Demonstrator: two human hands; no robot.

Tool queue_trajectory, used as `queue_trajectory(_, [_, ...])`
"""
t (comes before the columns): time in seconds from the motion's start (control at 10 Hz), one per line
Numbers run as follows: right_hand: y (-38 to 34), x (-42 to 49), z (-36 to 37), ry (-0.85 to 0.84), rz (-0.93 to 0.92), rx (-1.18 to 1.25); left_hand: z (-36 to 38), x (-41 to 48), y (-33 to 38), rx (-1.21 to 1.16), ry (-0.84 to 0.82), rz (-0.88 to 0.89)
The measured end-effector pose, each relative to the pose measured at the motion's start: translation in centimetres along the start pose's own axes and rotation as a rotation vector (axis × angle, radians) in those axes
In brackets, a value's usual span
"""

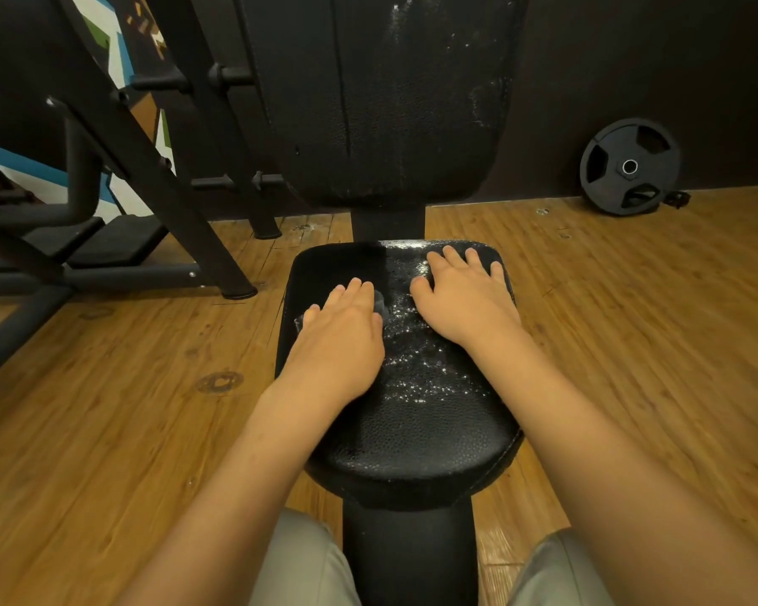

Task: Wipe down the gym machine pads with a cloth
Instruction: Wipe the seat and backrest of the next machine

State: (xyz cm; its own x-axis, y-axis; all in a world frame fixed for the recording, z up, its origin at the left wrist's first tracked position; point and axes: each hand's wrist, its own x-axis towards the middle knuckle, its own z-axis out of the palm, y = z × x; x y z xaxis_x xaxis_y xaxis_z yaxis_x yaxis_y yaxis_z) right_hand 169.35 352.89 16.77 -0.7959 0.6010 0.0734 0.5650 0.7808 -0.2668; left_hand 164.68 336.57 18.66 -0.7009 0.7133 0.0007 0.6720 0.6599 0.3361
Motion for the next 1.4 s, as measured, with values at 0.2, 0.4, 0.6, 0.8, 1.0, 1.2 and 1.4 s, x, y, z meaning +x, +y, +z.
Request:
queue_trajectory(0.2, [0.0, 0.0, -0.1, -0.004, -0.005, -0.001, 0.8, -4.1, -0.6, 0.007, 0.053, 0.031])
queue_trajectory(0.4, [-0.1, 0.0, 0.0, -0.003, 0.001, -0.005, 0.2, -1.4, -0.1, 0.008, 0.034, 0.015])
queue_trajectory(0.6, [0.0, -0.1, -0.1, -0.003, -0.001, -0.001, 0.7, -3.5, -0.5, -0.004, 0.077, 0.033])
queue_trajectory(0.8, [0.1, 0.0, 0.0, -0.009, -0.005, -0.005, 1.3, -7.2, -0.3, 0.020, 0.096, 0.022])
queue_trajectory(1.0, [-0.1, -0.1, -0.1, -0.002, -0.001, -0.003, 0.7, -3.8, 0.0, 0.010, 0.081, 0.038])
queue_trajectory(1.2, [0.0, -0.1, -0.1, -0.006, -0.004, 0.004, 2.0, -6.7, -0.6, 0.013, 0.150, 0.091])
queue_trajectory(1.4, [0.0, -0.1, -0.1, 0.000, -0.007, -0.003, 3.3, -10.0, -1.4, 0.037, 0.206, 0.158])
